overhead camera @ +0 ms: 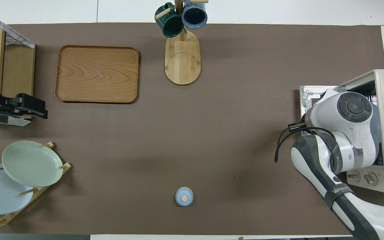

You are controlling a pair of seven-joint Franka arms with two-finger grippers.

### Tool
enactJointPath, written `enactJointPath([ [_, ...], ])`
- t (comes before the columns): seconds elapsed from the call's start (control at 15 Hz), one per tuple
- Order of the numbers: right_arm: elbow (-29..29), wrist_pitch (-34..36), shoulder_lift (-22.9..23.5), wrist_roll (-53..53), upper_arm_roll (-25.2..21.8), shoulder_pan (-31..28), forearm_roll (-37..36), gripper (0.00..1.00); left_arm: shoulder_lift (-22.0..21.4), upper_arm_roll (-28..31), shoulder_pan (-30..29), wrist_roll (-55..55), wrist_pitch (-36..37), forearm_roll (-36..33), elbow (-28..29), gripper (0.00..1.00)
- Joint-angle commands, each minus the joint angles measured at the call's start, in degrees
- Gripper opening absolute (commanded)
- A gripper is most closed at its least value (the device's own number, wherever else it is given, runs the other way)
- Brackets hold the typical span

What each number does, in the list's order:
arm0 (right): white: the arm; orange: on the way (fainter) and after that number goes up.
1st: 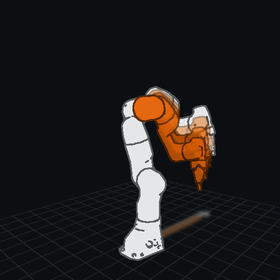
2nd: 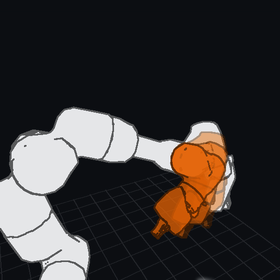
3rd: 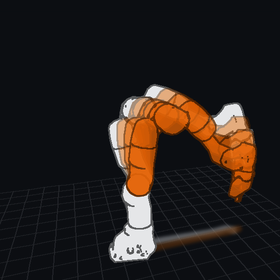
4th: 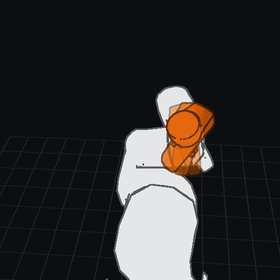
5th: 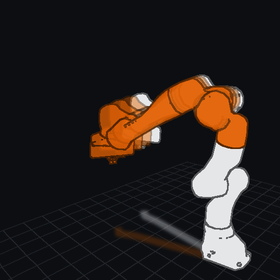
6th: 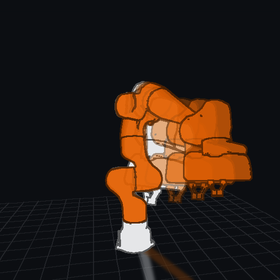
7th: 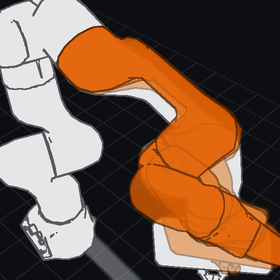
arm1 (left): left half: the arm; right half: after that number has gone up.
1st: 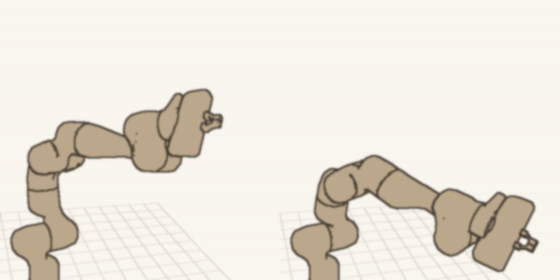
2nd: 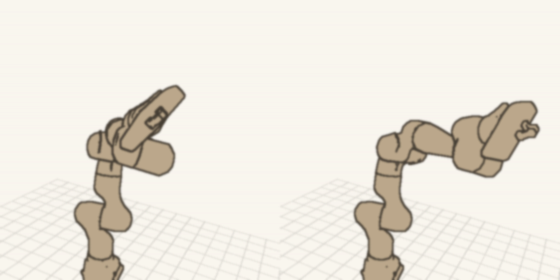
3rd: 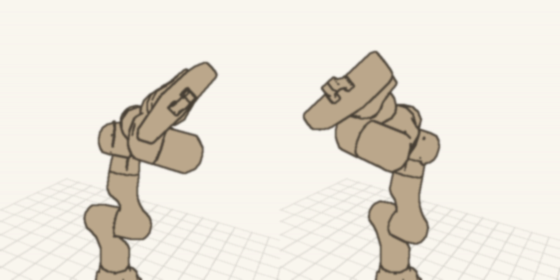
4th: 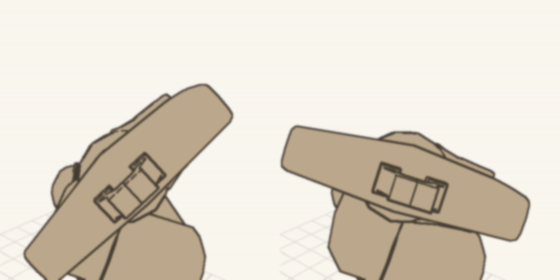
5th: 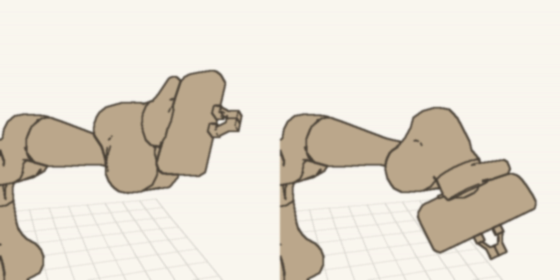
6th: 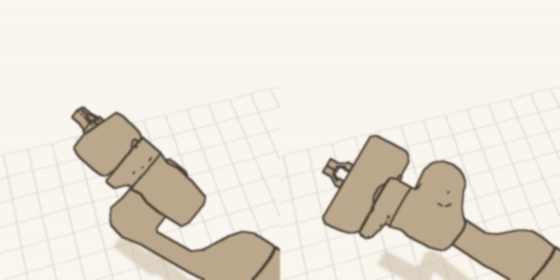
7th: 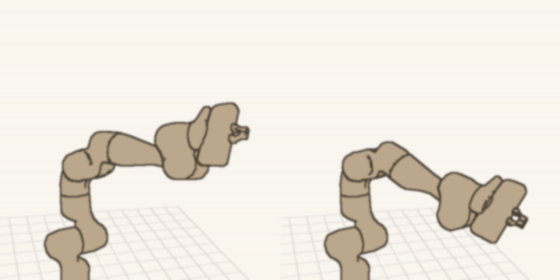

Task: Put eggplant into oven

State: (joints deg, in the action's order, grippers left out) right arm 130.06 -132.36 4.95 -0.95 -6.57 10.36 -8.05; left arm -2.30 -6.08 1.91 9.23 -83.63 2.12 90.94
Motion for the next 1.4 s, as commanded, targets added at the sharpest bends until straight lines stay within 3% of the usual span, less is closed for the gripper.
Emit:
enactJointPath([
  [0.0, 3.3, -3.1, -0.8, 0.6, 0.3, -0.5, 0.6, 0.0, -0.5, -0.3, -0.9, 0.3, -0.7, 0.5, 0.1, 1.0],
  [0.47, 4.2, -4.7, -0.9, 0.1, 0.2, -0.3, 0.5, 0.0, -0.4, -0.3, -0.9, 0.4, -0.7, 0.5, 0.1, 1.0],
  [0.6, 2.2, -3.0, -0.5, 0.1, 0.2, 0.2, -2.8, 0.0, -0.5, -0.3, -0.9, 0.4, -0.7, 0.5, 0.1, 1.0],
  [0.73, 0.6, -1.3, -0.3, 0.1, 0.2, -0.2, -11.9, 0.0, -0.5, -0.3, -0.9, 0.4, -0.7, 0.6, 0.1, 1.0],
  [1.0, -6.6, 8.2, 0.5, -3.3, 0.2, -0.1, -19.9, 0.0, -0.4, -0.3, -0.9, 0.4, -0.7, 0.5, 0.0, 1.0],
  [1.33, -14.0, 16.4, -1.2, -13.5, -0.1, -3.1, -19.3, 0.0, -0.4, -0.2, -0.9, 0.4, -0.7, 0.6, 0.0, 1.0],
])
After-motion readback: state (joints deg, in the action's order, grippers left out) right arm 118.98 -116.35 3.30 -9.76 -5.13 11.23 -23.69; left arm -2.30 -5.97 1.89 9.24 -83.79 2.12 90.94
